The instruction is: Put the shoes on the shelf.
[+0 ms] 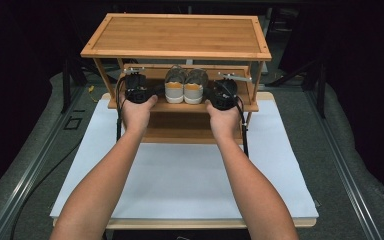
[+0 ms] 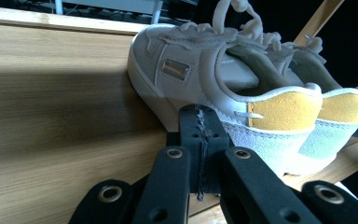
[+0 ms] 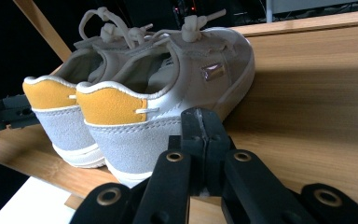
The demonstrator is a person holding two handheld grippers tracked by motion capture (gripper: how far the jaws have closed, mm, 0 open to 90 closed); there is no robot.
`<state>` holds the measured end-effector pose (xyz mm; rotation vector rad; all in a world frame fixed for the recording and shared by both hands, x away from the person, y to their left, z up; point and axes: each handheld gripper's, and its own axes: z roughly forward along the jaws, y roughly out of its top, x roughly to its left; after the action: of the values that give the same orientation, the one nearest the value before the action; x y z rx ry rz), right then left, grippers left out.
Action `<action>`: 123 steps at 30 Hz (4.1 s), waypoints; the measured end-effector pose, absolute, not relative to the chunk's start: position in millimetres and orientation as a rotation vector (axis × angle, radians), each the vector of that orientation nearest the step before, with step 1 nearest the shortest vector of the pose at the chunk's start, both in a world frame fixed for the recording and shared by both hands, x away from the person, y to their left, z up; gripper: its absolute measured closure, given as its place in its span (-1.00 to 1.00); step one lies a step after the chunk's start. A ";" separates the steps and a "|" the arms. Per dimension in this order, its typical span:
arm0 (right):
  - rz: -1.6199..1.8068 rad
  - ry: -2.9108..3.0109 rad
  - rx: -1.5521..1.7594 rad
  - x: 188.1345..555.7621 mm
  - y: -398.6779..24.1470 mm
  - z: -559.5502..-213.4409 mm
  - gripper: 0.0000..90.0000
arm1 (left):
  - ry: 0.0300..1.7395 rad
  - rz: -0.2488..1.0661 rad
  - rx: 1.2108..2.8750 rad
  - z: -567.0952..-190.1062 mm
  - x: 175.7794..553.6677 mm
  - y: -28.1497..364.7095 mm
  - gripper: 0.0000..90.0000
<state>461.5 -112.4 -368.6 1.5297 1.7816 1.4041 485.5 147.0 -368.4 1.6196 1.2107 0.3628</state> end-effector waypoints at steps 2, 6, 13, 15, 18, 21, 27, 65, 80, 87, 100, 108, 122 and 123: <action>1.405 1.763 1.515 464.8 -110.3 -369.6 1.00 | 1.216 0.362 1.616 -369.1 486.3 146.8 1.00; 1.379 1.792 1.532 467.0 -112.8 -369.7 1.00 | 1.212 0.370 1.610 -369.6 486.1 144.8 1.00; 1.381 1.784 1.538 467.2 -112.2 -369.3 1.00 | 1.212 0.372 1.613 -368.8 485.2 144.8 1.00; 1.352 1.776 1.538 467.0 -111.6 -368.8 0.92 | 1.211 0.369 1.623 -367.8 484.6 146.3 1.00; 1.347 1.785 1.539 466.1 -114.7 -368.2 0.85 | 1.205 0.373 1.622 -364.9 481.5 147.7 0.96; 1.351 1.781 1.526 462.1 -117.9 -364.8 0.85 | 1.180 0.386 1.633 -361.7 476.3 148.0 0.93; 1.332 1.774 1.450 443.8 -112.6 -358.5 0.72 | 1.149 0.381 1.637 -356.7 463.0 146.9 0.87; 1.234 1.934 1.314 349.9 -132.2 -389.6 0.02 | 0.992 0.409 1.737 -397.7 361.4 213.7 0.14; 1.171 1.896 1.326 294.0 -151.4 -452.3 0.03 | 0.964 0.419 1.787 -458.9 309.2 226.4 0.12; 1.182 1.909 1.317 276.9 -167.8 -483.2 0.03 | 1.004 0.385 1.813 -497.1 300.0 230.5 0.12; 1.168 1.969 1.364 277.1 -175.7 -517.5 0.05 | 0.981 0.437 1.944 -526.7 298.0 223.9 0.09; 1.140 2.069 1.305 279.7 -167.9 -523.7 0.06 | 0.940 0.354 1.997 -537.7 301.3 213.0 0.08; 1.174 2.137 1.304 281.0 -163.9 -526.9 0.21 | 0.959 0.295 1.981 -541.2 305.4 212.2 0.06; 1.177 2.141 1.312 281.3 -164.2 -527.2 0.23 | 0.970 0.286 1.969 -541.5 306.0 212.5 0.06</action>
<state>281.3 -164.2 -527.2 1.3123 2.1409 1.1775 306.0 212.5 -541.5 1.9694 0.9700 0.2858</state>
